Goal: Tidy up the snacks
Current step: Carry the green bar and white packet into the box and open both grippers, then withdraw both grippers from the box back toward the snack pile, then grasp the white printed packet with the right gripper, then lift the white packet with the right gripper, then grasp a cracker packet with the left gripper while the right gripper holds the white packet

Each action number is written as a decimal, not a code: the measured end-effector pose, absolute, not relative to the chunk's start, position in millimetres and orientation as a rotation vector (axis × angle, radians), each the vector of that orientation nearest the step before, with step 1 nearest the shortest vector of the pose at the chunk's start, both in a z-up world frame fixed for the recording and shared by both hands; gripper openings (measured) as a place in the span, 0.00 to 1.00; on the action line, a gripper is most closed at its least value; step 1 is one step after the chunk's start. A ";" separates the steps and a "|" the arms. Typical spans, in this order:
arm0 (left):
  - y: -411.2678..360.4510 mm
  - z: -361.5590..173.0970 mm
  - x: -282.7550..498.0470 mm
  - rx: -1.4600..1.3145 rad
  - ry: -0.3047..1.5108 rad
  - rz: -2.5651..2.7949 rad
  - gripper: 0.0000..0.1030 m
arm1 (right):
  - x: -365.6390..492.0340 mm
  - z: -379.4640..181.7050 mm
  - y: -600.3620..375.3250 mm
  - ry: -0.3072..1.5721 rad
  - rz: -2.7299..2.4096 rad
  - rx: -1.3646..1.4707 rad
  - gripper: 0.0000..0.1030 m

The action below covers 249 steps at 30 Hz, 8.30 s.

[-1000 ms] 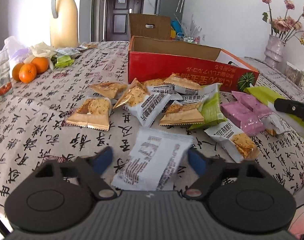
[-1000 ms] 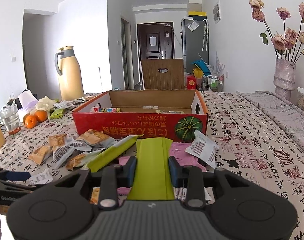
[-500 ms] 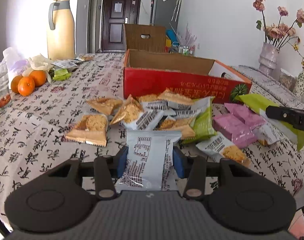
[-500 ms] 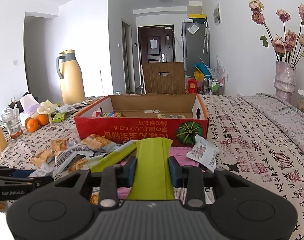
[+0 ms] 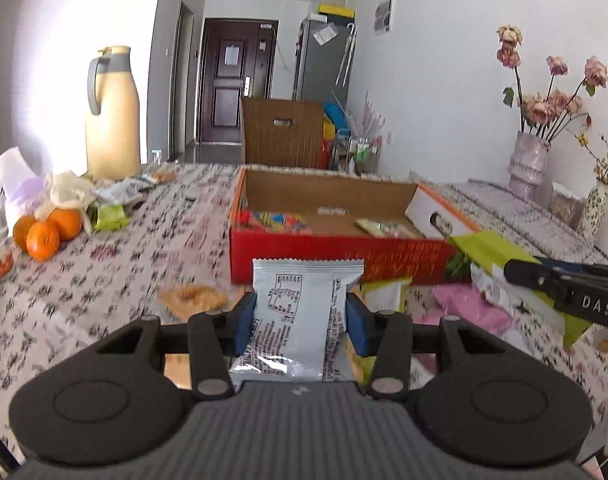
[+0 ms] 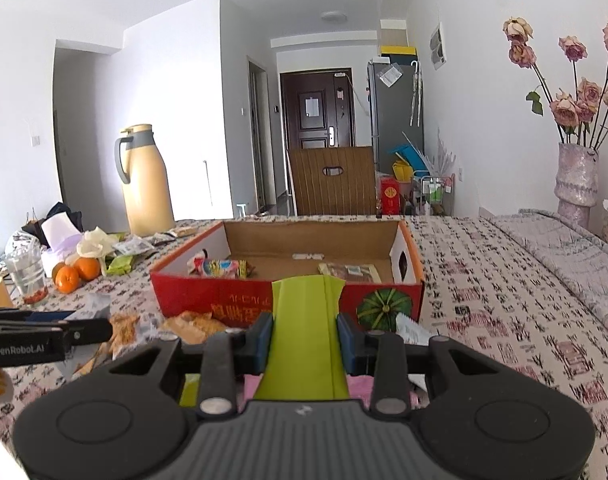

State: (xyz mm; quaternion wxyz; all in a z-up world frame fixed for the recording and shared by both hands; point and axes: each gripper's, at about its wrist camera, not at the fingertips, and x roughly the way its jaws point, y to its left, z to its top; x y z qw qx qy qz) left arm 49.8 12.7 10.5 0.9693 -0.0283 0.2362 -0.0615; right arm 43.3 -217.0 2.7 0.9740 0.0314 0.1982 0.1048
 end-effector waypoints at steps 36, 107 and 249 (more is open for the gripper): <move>-21.6 52.0 259.8 -0.122 0.431 -0.030 0.46 | 260.9 14.7 -201.6 0.412 0.188 0.092 0.32; -11.1 73.2 139.8 -0.120 0.318 0.009 1.00 | 146.4 18.3 -231.7 0.409 0.136 0.120 1.00; 92.0 -50.5 133.7 0.052 0.761 0.030 0.75 | 21.2 -65.3 -249.7 0.588 0.062 0.081 0.41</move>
